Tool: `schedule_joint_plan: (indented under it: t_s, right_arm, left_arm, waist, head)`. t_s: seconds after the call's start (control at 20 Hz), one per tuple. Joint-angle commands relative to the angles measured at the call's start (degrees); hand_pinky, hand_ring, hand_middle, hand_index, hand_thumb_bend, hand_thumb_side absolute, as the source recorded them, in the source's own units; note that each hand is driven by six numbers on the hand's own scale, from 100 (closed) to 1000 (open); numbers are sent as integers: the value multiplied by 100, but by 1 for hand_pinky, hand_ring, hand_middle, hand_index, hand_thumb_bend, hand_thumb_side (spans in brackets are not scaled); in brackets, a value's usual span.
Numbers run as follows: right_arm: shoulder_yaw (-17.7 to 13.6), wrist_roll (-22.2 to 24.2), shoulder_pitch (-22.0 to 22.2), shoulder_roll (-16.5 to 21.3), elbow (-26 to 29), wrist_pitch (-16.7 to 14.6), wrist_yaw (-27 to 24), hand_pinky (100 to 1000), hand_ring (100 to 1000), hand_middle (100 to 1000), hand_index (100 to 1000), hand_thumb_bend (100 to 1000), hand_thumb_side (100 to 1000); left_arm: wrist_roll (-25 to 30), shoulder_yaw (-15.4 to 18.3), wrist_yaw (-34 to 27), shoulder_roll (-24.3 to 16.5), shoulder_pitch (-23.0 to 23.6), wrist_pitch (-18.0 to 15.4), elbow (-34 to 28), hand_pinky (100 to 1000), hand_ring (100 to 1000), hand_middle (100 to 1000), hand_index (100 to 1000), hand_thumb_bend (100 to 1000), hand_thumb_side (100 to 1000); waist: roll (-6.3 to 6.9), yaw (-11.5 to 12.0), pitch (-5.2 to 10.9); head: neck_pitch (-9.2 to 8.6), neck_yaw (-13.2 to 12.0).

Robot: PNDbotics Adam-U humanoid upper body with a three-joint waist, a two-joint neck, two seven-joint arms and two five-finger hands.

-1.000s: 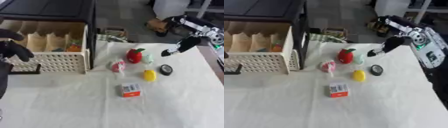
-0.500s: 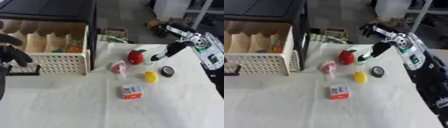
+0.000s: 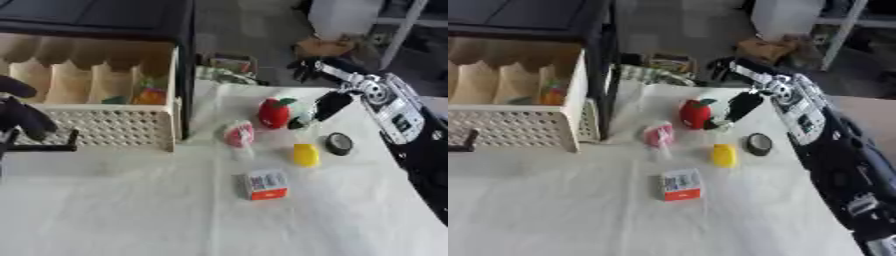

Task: Pick up objects from table and place into drawer.

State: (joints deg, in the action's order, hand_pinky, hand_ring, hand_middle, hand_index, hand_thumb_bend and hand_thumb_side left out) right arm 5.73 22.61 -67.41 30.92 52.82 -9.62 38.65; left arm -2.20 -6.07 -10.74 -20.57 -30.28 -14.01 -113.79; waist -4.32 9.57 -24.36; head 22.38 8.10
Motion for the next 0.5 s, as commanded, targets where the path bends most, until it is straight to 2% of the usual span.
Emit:
schedule_joint_plan:
  t_s: [0.05, 0.5]
  right_arm:
    - [-89, -147, -171, 87, -40, 3, 136, 839, 787, 762, 927, 785, 282]
    - [-189, -498, -236, 108, -206, 139, 261, 835, 788, 758, 925, 766, 310]
  left_arm:
    - [11, -9, 63, -25, -81, 15, -80, 476, 385, 581, 862, 100, 534]
    - [38, -44, 158, 25, -84, 43, -80, 476, 380, 581, 858, 100, 519]
  waist:
    - [9, 24, 99]
    - [-33, 116, -33]
  head:
    - [-135, 74]
    - [-264, 161]
